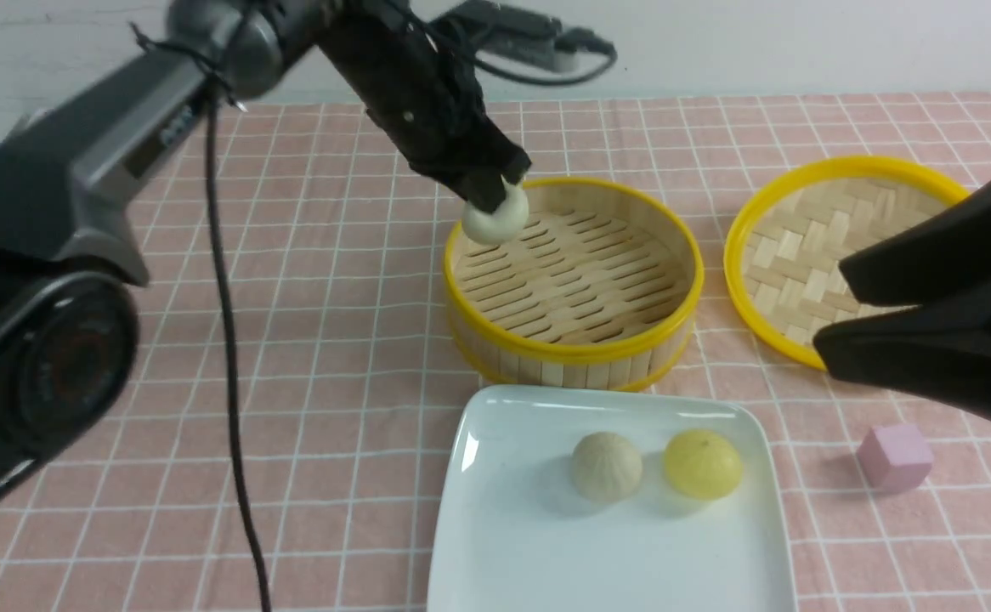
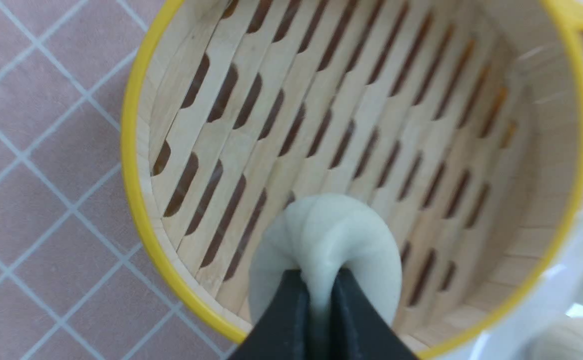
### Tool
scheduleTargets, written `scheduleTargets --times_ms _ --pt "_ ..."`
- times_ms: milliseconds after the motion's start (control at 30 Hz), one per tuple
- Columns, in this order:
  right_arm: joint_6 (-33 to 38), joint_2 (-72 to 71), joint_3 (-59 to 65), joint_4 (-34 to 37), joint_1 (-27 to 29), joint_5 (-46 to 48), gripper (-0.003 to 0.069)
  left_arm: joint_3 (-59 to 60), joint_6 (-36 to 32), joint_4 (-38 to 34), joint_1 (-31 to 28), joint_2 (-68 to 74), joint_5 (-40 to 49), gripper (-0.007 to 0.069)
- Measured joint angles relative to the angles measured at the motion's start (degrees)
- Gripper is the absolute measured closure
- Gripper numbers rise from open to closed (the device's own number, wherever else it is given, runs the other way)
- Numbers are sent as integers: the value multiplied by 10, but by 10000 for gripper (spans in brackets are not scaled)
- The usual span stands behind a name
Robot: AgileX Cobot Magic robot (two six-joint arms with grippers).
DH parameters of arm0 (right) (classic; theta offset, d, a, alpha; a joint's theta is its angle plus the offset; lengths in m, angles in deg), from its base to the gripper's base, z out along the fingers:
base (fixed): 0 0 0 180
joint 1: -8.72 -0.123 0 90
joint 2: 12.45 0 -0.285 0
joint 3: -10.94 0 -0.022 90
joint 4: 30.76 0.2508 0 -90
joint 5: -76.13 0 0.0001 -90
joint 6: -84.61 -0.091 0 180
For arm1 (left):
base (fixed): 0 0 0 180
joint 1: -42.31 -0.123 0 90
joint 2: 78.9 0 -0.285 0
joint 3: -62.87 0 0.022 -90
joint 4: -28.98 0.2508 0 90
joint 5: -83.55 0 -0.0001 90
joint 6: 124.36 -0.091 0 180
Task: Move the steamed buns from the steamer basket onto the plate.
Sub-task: Use the left arm to put the steamed stuffed bun into the plate
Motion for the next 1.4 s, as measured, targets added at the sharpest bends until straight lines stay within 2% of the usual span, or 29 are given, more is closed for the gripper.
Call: scheduleTargets --times_ms 200,367,533,867,1100,1400 --pt "-9 0 0 3 0 0 290 -2 1 -68 -25 -117 13 591" --pt "-11 0 0 7 0 0 290 8 42 -76 -21 -174 13 591" --pt "-15 0 0 6 0 4 290 74 83 -69 8 -209 13 591" --pt "-25 0 0 7 0 26 290 239 100 -17 81 -232 13 591" --pt "-26 0 0 6 0 38 290 334 94 25 88 -228 12 591" --pt "-26 0 0 6 0 40 290 367 63 -12 88 -182 6 591"
